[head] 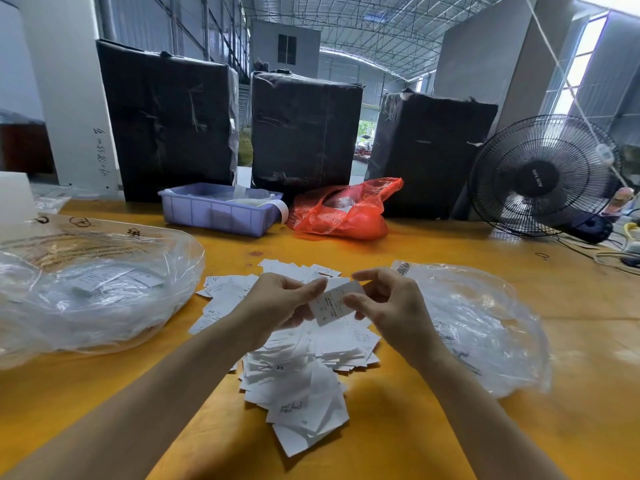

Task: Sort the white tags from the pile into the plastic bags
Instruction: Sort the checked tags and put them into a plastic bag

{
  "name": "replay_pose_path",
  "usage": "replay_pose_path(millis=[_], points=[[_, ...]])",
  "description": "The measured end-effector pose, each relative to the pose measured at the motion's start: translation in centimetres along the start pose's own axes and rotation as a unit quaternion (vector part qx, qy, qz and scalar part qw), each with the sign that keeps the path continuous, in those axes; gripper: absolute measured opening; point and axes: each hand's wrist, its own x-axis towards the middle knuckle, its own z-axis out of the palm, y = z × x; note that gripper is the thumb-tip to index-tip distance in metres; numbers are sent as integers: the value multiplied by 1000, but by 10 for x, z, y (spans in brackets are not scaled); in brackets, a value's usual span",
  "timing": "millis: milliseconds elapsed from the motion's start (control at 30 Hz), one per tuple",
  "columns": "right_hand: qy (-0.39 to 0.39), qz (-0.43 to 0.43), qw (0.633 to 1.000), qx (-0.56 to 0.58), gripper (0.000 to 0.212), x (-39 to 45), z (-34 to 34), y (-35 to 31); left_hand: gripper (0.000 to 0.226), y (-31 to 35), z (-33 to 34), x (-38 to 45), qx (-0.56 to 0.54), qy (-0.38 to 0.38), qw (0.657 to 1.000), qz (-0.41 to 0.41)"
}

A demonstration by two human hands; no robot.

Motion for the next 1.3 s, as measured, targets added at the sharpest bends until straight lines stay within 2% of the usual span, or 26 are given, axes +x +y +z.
replay_pose_path(millis=[233,400,467,600,767,867,933,1067,1200,1300], points=[[-46,-36,998,4,26,-7,14,-5,27,-6,16,-4,-50,33,998,16],[4,2,1000,16,29,-5,12,-5,25,-4,18,-2,-112,85,990,-26],[-15,-6,1000,24,25,-7,14,-7,22,-4,19,-2,-134,96,986,-35],[-35,-1,998,43,31,-10,18,-10,20,-4,19,-4,-156,108,981,-35],[-13,49,987,155,7,-8,13,-12,29,-1,19,-7,-125,63,989,-41],[1,121,968,218,8,-6,10,-11,54,4,14,-6,-83,18,994,-62],[10,155,961,228,8,-6,7,-10,59,7,6,-5,-49,-6,996,-73],[18,206,945,255,4,-6,5,-10,29,7,-10,-3,6,-56,996,-71],[13,217,939,266,2,-6,6,-12,22,6,-19,1,16,-52,995,-86],[34,182,949,257,3,-5,2,-13,18,10,-28,2,39,-21,996,-74]])
